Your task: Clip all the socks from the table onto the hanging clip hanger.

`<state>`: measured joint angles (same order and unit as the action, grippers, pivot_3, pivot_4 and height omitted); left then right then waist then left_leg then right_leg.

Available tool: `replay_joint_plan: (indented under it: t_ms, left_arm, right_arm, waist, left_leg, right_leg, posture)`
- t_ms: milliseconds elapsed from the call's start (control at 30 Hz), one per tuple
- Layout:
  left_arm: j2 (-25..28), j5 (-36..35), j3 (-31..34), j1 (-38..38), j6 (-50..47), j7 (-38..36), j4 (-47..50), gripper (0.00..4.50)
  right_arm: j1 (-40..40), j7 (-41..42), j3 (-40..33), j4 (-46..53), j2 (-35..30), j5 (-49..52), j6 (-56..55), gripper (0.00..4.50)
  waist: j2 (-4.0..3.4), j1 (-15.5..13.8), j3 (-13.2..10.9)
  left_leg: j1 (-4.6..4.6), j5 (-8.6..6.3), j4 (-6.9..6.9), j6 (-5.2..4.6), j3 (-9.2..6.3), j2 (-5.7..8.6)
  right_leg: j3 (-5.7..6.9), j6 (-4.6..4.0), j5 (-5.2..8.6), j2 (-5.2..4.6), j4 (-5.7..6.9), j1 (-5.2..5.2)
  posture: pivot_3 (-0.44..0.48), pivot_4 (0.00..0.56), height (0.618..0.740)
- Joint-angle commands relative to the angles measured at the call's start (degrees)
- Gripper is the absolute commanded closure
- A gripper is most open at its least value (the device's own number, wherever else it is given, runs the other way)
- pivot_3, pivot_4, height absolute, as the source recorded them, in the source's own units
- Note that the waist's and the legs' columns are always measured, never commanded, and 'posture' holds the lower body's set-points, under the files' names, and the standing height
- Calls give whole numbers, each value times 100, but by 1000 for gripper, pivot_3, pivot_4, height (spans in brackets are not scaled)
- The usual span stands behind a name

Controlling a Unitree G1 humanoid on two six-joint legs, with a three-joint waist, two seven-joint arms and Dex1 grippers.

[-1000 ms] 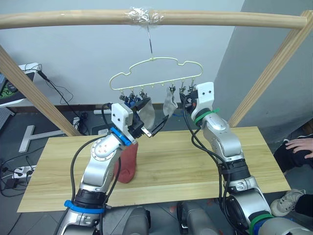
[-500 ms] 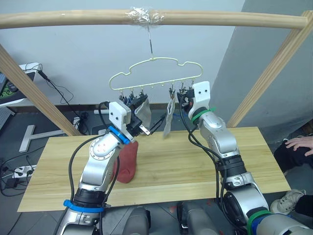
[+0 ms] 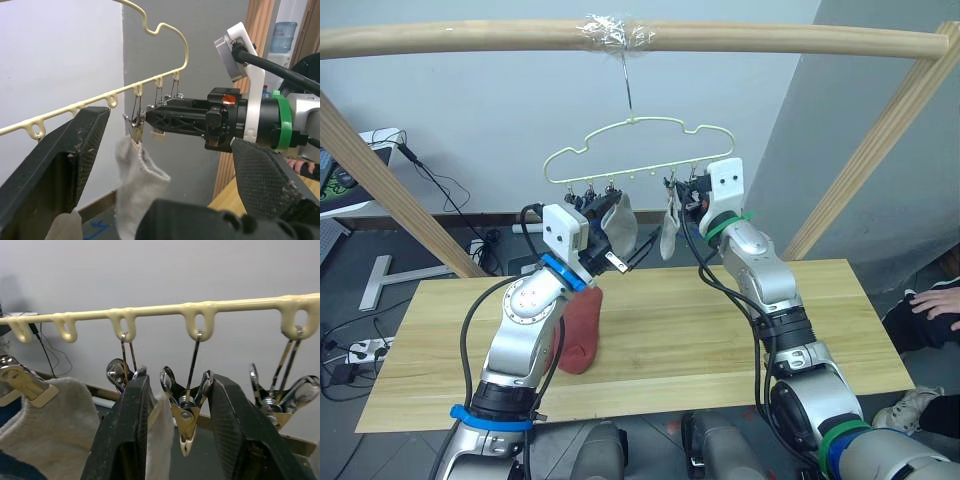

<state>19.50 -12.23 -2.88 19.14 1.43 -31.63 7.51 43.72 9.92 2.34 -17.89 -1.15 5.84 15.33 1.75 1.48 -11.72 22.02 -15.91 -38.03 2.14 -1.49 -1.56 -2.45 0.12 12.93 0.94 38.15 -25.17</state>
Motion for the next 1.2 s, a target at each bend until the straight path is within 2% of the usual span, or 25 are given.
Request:
replay_joint_plan:
  t_ms: [33, 900, 1000, 1067, 1133, 1200]
  left_arm:
    - [8, 16, 98, 86, 15, 75, 314, 0]
    - [-9, -40, 71, 73, -15, 105, 461, 0]
    - [-11, -33, 78, 79, -16, 118, 466, 0]
    - [-11, -29, 73, 72, -12, 115, 468, 0]
    - [-11, -27, 70, 66, -8, 113, 465, 0]
    - [-12, -27, 70, 65, -7, 113, 464, 0]
  right_arm:
    - [198, 29, -49, 53, 54, 30, -143, 2737]
    - [346, 123, -112, -169, 13, 47, -314, 2737]
    - [350, 146, -115, -179, 5, 38, -333, 3298]
    - [356, 163, -121, -188, 3, 34, -340, 3956]
    - [358, 170, -126, -196, -1, 32, -346, 4400]
    - [358, 172, -128, -198, -3, 31, -349, 4492]
  waist:
    - [0, 0, 0]
    - [0, -3, 0]
    - [0, -4, 0]
    - [-1, -4, 0]
    - [-1, -4, 0]
    - [0, -4, 0]
  left_leg:
    - [0, 0, 0, 0, -1, 0]
    - [0, 0, 3, 0, -1, 0]
    - [0, 0, 3, 0, 0, 1]
    - [1, 0, 3, 0, 0, 1]
    - [0, 0, 3, 0, 0, 0]
    - [0, 0, 3, 0, -1, 0]
  right_leg:
    - [1, 0, 0, 0, 0, 0]
    - [1, 0, 0, 0, -3, 0]
    - [1, 0, 0, 0, -3, 0]
    - [1, 0, 0, 0, -3, 0]
    - [1, 0, 0, 0, -3, 0]
    - [1, 0, 0, 0, -3, 0]
  posture:
    - [79, 183, 740]
    - [83, 178, 740]
    - [83, 178, 740]
    - [83, 178, 740]
    - [83, 178, 740]
    - [83, 178, 740]
